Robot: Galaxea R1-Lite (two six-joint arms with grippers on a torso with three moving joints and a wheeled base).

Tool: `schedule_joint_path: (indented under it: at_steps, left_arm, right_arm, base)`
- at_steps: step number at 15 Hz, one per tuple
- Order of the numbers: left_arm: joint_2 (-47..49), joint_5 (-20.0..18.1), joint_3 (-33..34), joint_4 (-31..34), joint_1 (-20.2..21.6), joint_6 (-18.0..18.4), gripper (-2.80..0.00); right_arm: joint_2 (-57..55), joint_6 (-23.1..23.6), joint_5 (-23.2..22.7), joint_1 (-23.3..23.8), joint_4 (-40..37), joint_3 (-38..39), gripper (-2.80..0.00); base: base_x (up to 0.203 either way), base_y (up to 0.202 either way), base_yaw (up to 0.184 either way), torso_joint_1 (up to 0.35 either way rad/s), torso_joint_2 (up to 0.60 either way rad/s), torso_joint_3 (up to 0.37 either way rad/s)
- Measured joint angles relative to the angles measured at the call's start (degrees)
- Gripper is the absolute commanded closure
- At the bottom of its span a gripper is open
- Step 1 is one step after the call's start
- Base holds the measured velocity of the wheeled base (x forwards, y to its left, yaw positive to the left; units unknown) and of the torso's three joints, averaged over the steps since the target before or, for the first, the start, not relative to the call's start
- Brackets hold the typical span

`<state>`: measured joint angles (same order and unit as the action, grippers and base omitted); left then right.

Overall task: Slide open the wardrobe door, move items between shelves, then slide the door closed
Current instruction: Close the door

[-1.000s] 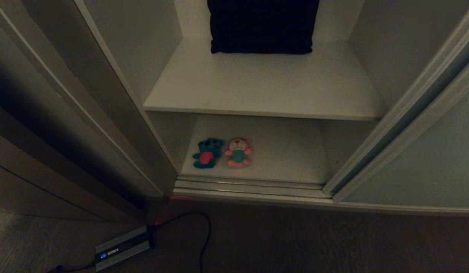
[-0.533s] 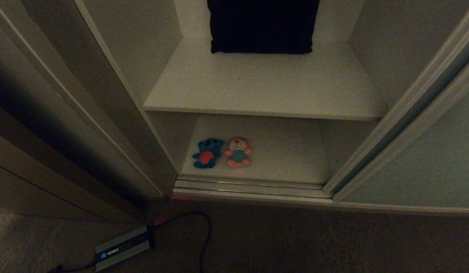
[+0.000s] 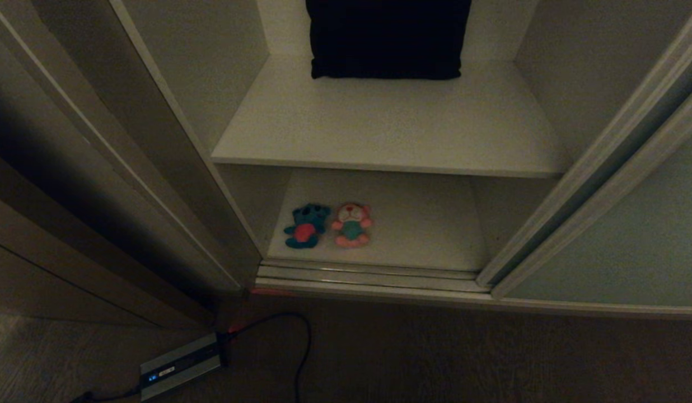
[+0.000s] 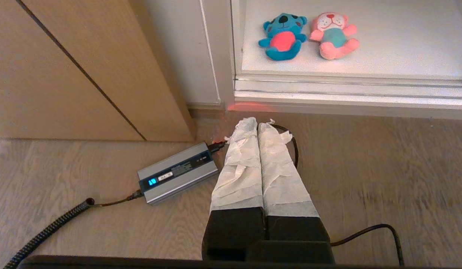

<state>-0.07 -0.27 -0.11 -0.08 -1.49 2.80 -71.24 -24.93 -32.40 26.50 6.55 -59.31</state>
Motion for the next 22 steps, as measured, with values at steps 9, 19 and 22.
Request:
schedule_joint_path:
  at_steps: [9, 19, 22]
  left_arm:
    - [0.0, 0.0, 0.0, 0.0, 0.01, 0.0, 0.0]
    - [0.0, -0.04, 0.0, 0.0, 0.0, -0.02, 0.0]
    - [0.0, -0.04, 0.0, 0.0, 0.0, -0.01, 0.0]
  right_arm:
    - [-5.03, 0.08, 0.44, -1.8, 4.14, -1.05, 0.0]
    - [-7.88, -0.06, 0.32, -0.62, 7.84, -1.69, 0.0]
    - [-9.64, -0.1, 0.26, -0.62, 8.01, -2.31, 0.0]
  base:
    - [0.0, 0.0, 0.0, 0.0, 0.0, 0.0]
    - [0.0, 0.0, 0.0, 0.0, 0.0, 0.0]
    - [0.0, 0.0, 0.0, 0.0, 0.0, 0.0]
